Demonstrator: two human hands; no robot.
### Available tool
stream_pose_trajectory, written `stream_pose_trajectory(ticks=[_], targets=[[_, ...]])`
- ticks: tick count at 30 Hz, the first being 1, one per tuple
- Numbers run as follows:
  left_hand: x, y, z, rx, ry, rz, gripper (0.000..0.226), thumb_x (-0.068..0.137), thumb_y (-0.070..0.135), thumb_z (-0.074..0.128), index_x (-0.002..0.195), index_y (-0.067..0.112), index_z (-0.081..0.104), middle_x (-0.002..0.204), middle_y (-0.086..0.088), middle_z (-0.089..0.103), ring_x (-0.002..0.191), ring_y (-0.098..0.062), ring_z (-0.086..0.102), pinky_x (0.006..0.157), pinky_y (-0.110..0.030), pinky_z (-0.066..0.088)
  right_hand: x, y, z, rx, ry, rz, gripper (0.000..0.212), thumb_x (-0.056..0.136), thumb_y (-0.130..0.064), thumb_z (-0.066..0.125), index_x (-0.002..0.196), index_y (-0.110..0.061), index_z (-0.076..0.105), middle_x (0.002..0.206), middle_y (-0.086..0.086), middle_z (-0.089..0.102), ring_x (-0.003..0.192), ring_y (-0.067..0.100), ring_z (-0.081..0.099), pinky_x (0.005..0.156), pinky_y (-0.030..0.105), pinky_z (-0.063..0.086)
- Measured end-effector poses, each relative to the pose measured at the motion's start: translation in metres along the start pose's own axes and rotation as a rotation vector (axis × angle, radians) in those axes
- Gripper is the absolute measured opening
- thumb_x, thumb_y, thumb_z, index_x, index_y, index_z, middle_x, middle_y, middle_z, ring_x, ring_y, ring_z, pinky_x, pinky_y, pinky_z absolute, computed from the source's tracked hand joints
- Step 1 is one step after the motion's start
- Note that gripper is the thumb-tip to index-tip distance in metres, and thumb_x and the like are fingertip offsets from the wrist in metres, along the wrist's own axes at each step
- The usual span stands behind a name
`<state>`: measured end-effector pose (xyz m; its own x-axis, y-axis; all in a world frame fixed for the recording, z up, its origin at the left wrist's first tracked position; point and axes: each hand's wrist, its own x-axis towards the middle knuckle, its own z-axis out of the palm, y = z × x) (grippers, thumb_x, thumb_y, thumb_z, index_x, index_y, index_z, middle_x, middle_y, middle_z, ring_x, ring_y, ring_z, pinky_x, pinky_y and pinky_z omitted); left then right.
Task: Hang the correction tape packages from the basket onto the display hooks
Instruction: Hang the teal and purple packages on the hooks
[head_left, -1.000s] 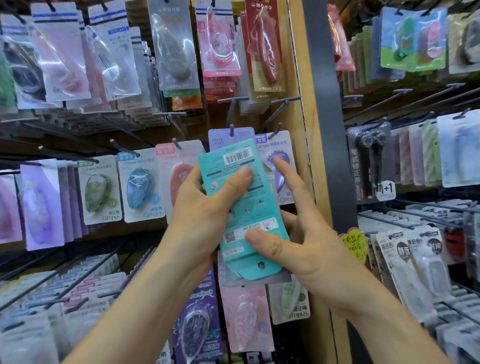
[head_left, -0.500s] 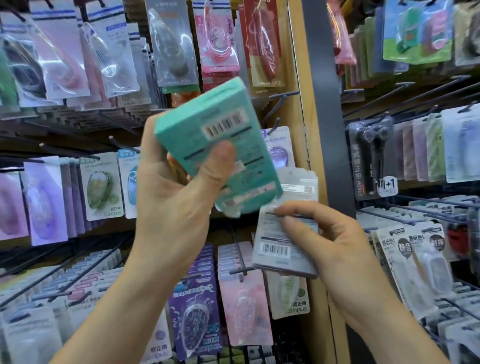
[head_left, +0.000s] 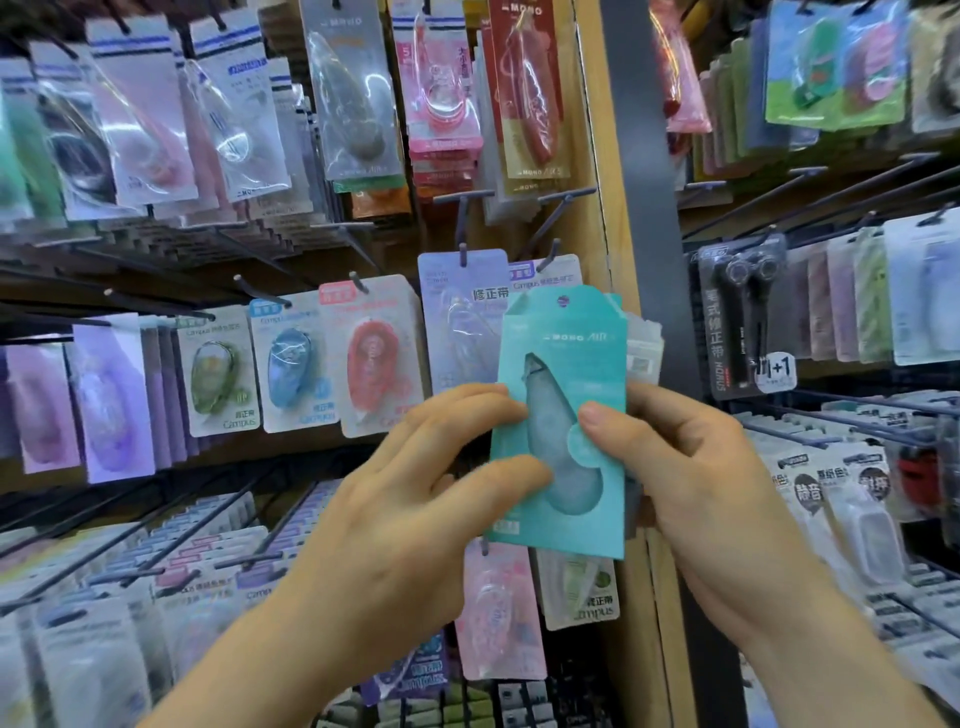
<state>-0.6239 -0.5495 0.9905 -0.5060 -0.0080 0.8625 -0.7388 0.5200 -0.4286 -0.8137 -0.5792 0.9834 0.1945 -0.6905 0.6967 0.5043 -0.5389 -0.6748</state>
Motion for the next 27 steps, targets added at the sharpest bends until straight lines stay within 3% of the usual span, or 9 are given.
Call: stream_pose_trajectory(ticks=[2,4,6,8,12,14,19,22,27], targets=[[0.002,0.004,-0.005,-0.092,0.023,-0.105,0.034,0.092,-0.001,0.043,0.11,0.02,0.061,0.123,-0.003,0.058,0.114,-0.013,0.057,0.096,-0.021,0.045,-0.001,-0.003,0.0,-0.081,0.001,-0.032,0.024,0.076,-0.018,0.071,0.098,-0.012,0.076,0.082,0.005,0.076,0.061,0.011,0.069,0.047,0.017,0.05],[0.011,0.008,-0.013,-0.291,0.081,-0.337,0.032,0.09,0.015,0.051,0.117,0.03,0.059,0.119,0.008,0.06,0.105,-0.007,0.06,0.085,-0.021,0.052,-0.001,0.0,-0.003,-0.207,-0.026,-0.082,0.023,0.076,-0.019,0.08,0.098,-0.018,0.077,0.09,0.002,0.076,0.068,0.009,0.071,0.053,0.017,0.052],[0.023,0.007,-0.014,-0.532,0.098,-0.551,0.038,0.087,0.031,0.063,0.123,0.04,0.053,0.115,0.011,0.062,0.103,-0.009,0.062,0.077,-0.019,0.053,-0.001,0.006,-0.005,-0.313,-0.048,-0.119,0.026,0.075,-0.033,0.077,0.101,-0.029,0.077,0.109,0.005,0.072,0.09,0.015,0.073,0.072,0.029,0.06],[0.037,0.004,-0.014,-0.709,0.047,-0.684,0.041,0.084,0.04,0.072,0.122,0.035,0.056,0.111,0.001,0.067,0.098,-0.012,0.066,0.077,-0.02,0.053,0.0,0.009,-0.005,-0.44,-0.064,-0.166,0.031,0.073,-0.044,0.076,0.103,-0.036,0.076,0.117,-0.001,0.066,0.104,0.012,0.069,0.089,0.036,0.057],[0.057,0.004,-0.016,-0.994,0.061,-0.898,0.014,0.076,0.026,0.079,0.081,0.018,0.068,0.076,-0.001,0.072,0.066,-0.011,0.066,0.058,-0.022,0.054,-0.001,0.009,-0.002,-0.583,-0.088,-0.228,0.034,0.071,-0.05,0.076,0.104,-0.04,0.075,0.116,-0.012,0.062,0.111,0.009,0.064,0.095,0.037,0.053],[0.059,0.005,-0.016,-1.064,0.086,-0.913,0.012,0.072,0.02,0.08,0.073,0.017,0.068,0.07,0.001,0.07,0.06,-0.01,0.064,0.056,-0.021,0.053,-0.001,0.009,-0.004,-0.579,-0.078,-0.242,0.035,0.07,-0.051,0.077,0.103,-0.041,0.075,0.114,-0.014,0.062,0.109,0.009,0.065,0.093,0.034,0.055],[0.056,0.005,-0.023,-1.06,0.248,-0.963,0.007,0.071,0.024,0.066,0.07,0.017,0.068,0.066,0.002,0.068,0.054,-0.01,0.061,0.053,-0.023,0.052,-0.001,0.01,-0.011,-0.375,-0.065,-0.229,0.038,0.071,-0.05,0.073,0.103,-0.03,0.077,0.119,-0.005,0.065,0.111,0.008,0.065,0.086,0.02,0.054],[0.05,0.004,-0.03,-0.961,0.278,-1.017,0.012,0.072,0.03,0.065,0.068,0.02,0.067,0.061,0.002,0.063,0.048,-0.012,0.055,0.049,-0.024,0.043,-0.002,0.01,-0.015,-0.308,-0.05,-0.208,0.036,0.072,-0.046,0.076,0.104,-0.03,0.077,0.119,-0.004,0.066,0.11,0.007,0.065,0.083,0.013,0.051],[0.035,0.011,-0.029,-0.777,0.297,-1.007,0.015,0.08,0.02,0.073,0.069,0.019,0.063,0.065,0.001,0.061,0.059,-0.016,0.054,0.053,-0.026,0.045,-0.01,0.015,-0.006,-0.308,-0.144,-0.155,0.063,0.053,-0.07,0.08,0.106,-0.036,0.074,0.118,-0.009,0.064,0.109,0.008,0.067,0.086,0.019,0.054]])
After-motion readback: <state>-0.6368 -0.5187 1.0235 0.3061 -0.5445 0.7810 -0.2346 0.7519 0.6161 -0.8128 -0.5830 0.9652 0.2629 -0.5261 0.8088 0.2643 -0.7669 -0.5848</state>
